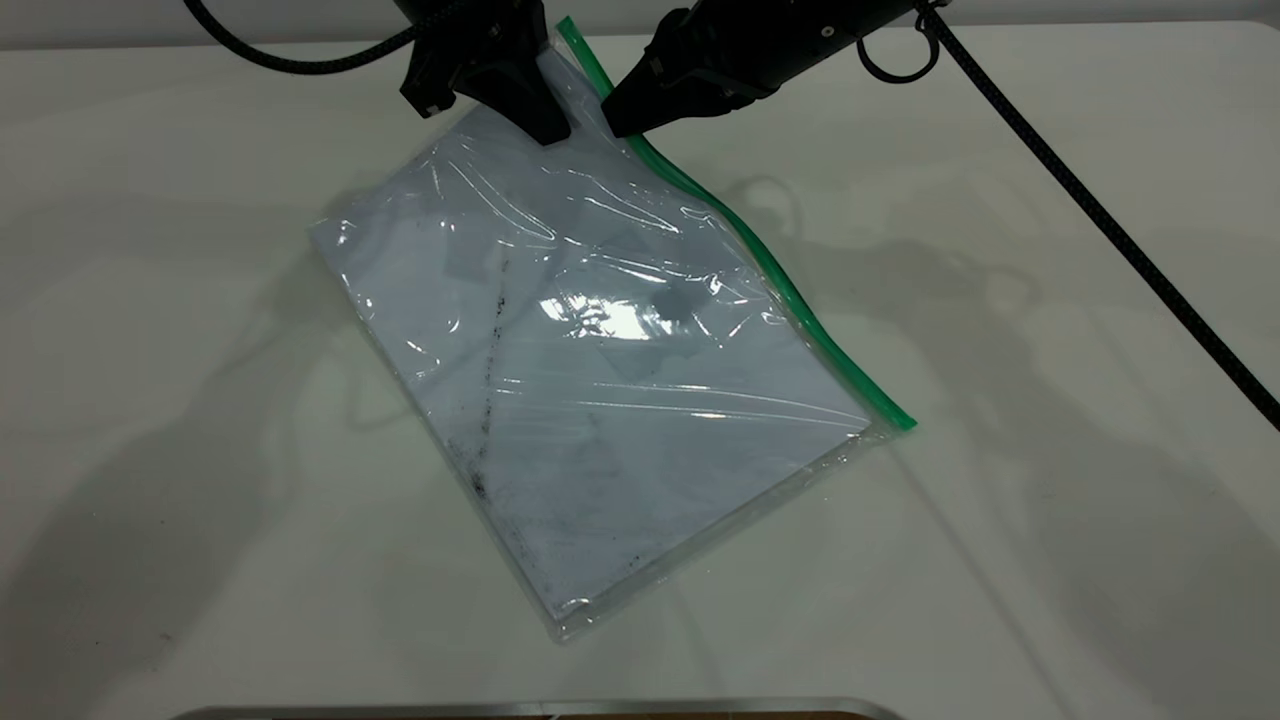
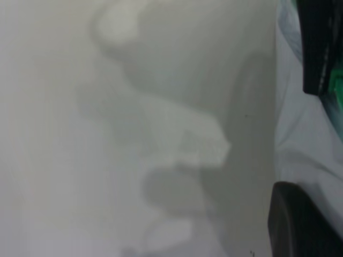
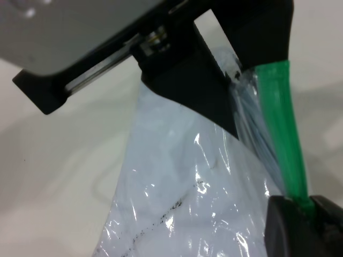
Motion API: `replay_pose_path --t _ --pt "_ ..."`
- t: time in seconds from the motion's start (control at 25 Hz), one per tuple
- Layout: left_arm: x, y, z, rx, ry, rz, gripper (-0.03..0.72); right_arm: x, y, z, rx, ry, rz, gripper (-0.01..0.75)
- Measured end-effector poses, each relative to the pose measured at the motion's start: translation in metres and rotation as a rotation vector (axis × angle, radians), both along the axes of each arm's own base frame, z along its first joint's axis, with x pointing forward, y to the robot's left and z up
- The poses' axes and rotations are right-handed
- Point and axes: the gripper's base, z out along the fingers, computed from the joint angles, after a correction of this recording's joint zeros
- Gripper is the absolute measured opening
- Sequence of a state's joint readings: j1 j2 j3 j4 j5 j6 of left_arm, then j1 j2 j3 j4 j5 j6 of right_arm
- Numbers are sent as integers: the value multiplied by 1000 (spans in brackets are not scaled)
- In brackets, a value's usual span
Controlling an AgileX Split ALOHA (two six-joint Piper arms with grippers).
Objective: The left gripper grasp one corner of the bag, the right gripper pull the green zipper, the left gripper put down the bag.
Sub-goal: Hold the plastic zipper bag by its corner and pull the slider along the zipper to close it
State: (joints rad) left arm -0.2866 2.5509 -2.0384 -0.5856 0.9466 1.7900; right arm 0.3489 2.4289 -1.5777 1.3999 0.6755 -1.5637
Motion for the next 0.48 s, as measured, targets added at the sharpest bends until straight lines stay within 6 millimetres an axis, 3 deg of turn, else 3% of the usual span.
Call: replay_pose_path --t 0.48 --pt "0 7 10 -42 37 26 53 3 -12 -3 -13 4 23 41"
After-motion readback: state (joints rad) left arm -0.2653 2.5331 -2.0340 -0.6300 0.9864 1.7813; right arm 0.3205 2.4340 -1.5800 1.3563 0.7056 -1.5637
